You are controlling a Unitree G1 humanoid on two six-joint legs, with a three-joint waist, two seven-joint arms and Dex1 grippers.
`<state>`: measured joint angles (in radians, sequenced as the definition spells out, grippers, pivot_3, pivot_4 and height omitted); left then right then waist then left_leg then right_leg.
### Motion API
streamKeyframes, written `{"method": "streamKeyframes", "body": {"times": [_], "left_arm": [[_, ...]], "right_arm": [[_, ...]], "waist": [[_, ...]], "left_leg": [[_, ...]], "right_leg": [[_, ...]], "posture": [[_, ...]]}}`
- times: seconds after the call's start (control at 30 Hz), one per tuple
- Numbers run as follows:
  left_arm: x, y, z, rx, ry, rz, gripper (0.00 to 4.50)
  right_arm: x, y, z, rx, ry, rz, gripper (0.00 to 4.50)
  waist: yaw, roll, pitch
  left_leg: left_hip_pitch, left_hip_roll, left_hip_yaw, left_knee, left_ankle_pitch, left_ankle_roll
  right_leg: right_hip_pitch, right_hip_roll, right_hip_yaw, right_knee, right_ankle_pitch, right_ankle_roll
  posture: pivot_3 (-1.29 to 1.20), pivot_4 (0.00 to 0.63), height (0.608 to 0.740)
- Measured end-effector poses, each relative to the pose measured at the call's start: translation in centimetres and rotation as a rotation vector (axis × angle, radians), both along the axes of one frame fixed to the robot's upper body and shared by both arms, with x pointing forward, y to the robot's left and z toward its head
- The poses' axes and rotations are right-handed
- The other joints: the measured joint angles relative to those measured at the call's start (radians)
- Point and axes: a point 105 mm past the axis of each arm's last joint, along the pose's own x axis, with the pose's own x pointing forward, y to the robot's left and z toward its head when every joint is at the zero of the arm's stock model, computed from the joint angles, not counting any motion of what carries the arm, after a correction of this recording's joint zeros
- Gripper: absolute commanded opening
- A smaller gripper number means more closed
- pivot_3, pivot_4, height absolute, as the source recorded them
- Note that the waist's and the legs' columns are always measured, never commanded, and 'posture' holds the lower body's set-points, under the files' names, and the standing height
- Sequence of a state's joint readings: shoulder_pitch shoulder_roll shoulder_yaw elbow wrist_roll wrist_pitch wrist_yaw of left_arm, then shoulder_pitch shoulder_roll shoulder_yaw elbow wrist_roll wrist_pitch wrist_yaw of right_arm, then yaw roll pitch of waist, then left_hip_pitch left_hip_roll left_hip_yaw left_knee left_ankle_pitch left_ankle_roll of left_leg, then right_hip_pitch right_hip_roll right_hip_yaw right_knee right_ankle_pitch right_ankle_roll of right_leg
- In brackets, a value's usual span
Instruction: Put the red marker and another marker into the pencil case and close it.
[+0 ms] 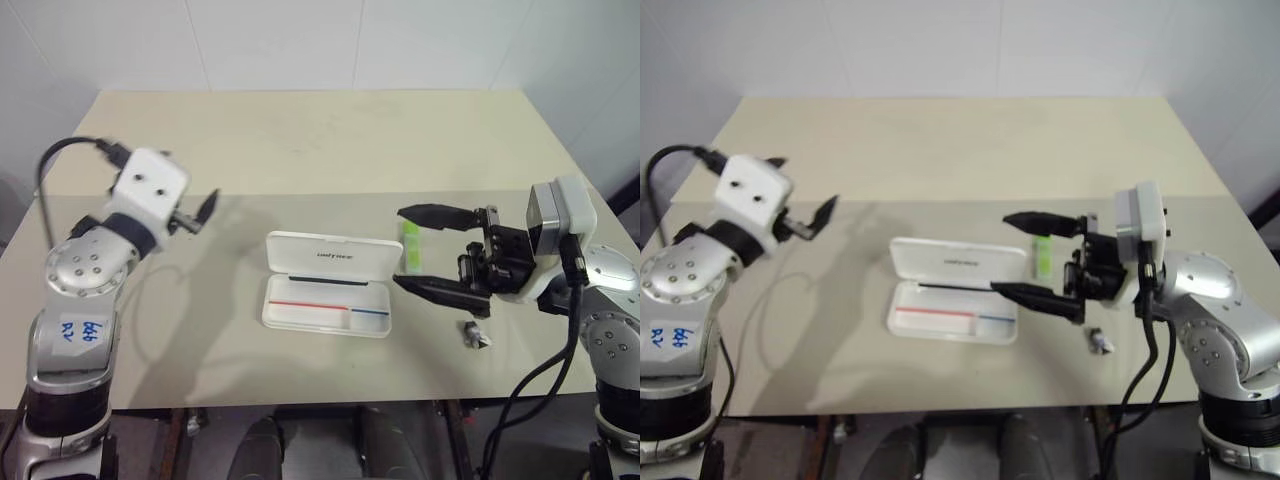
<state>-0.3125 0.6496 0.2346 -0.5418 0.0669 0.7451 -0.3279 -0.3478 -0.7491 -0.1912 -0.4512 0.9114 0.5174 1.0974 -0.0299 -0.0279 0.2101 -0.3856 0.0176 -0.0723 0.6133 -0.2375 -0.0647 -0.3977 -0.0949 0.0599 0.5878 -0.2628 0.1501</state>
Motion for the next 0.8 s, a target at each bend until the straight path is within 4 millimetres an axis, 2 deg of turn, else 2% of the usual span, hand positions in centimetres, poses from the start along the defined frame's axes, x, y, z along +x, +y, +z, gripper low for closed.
{"method": "streamKeyframes", "body": {"times": [0.07, 0.13, 0.2, 0.23, 0.37, 0.53, 0.7, 0.8], "left_arm": [[-0.8, 2.2, -2.6, -0.008, 0.083, 0.114, 4.2], [-1.7, 3.2, -4.4, -0.015, 0.138, 0.182, 4.2], [-2.4, 3.7, -4.7, -0.001, 0.143, 0.219, 4.2], [-3.0, 4.2, -4.8, 0.018, 0.14, 0.257, 4.2], [-5.0, 7.6, -5.8, 0.022, 0.152, 0.437, 4.2], [-5.9, 11.5, -5.5, -0.011, 0.101, 0.59, 4.2], [-5.2, 14.5, -6.4, -0.119, 0.103, 0.615, 4.2], [-4.0, 15.4, -6.6, -0.241, 0.117, 0.554, 4.2]], "right_arm": [[0.1, -0.7, -0.9, -0.033, 0.041, 0.011, 4.5], [0.5, -1.2, -1.4, -0.043, 0.058, 0.009, 4.5], [0.8, -1.4, -1.8, -0.052, 0.071, 0.007, 4.5], [0.8, -1.4, -2.1, -0.061, 0.075, 0.012, 4.5], [1.0, -1.8, -3.0, -0.08, 0.092, 0.014, 4.5], [1.2, -1.4, -3.2, -0.081, 0.08, 0.019, 4.5], [1.6, -1.3, -3.4, -0.074, 0.075, 0.011, 4.5], [1.8, -1.1, -3.4, -0.073, 0.068, 0.01, 4.5]], "waist": [[0.002, -0.001, 0.0], [0.003, -0.002, 0.001], [0.006, -0.002, 0.001], [0.005, -0.002, 0.001], [0.004, -0.002, 0.001], [0.002, -0.002, 0.001], [0.005, -0.003, 0.0], [0.006, -0.003, 0.0]], "left_leg": [[-0.001, 0.0, 0.0, 0.0, -0.001, 0.0], [-0.001, 0.0, 0.0, 0.001, -0.001, 0.0], [-0.001, 0.0, 0.0, 0.001, -0.001, -0.001], [-0.001, 0.0, 0.0, 0.001, -0.001, -0.001], [-0.001, 0.0, 0.0, 0.001, 0.0, -0.001], [0.0, 0.0, 0.0, 0.001, 0.0, -0.001], [0.0, 0.0, 0.0, 0.001, 0.001, -0.001], [-0.001, 0.0, 0.0, 0.001, 0.001, -0.001]], "right_leg": [[0.0, 0.0, 0.0, 0.0, 0.0, 0.0], [-0.001, 0.0, 0.0, 0.0, -0.002, -0.003], [-0.001, 0.0, 0.0, 0.0, -0.003, -0.006], [-0.001, -0.001, 0.0, -0.001, -0.008, -0.015], [-0.001, -0.001, 0.0, -0.001, -0.009, -0.016], [-0.001, -0.001, 0.0, 0.0, -0.008, -0.017], [-0.001, -0.001, 0.0, 0.0, -0.008, -0.017], [-0.001, -0.001, -0.001, 0.0, -0.008, -0.017]], "posture": [[0.0, 0.15, 0.74], [0.0, 0.15, 0.74], [0.0, 0.15, 0.74], [0.0, 0.15, 0.74], [0.0, 0.15, 0.74], [0.0, 0.15, 0.74], [0.0, 0.15, 0.74], [0.0, 0.15, 0.74]]}}
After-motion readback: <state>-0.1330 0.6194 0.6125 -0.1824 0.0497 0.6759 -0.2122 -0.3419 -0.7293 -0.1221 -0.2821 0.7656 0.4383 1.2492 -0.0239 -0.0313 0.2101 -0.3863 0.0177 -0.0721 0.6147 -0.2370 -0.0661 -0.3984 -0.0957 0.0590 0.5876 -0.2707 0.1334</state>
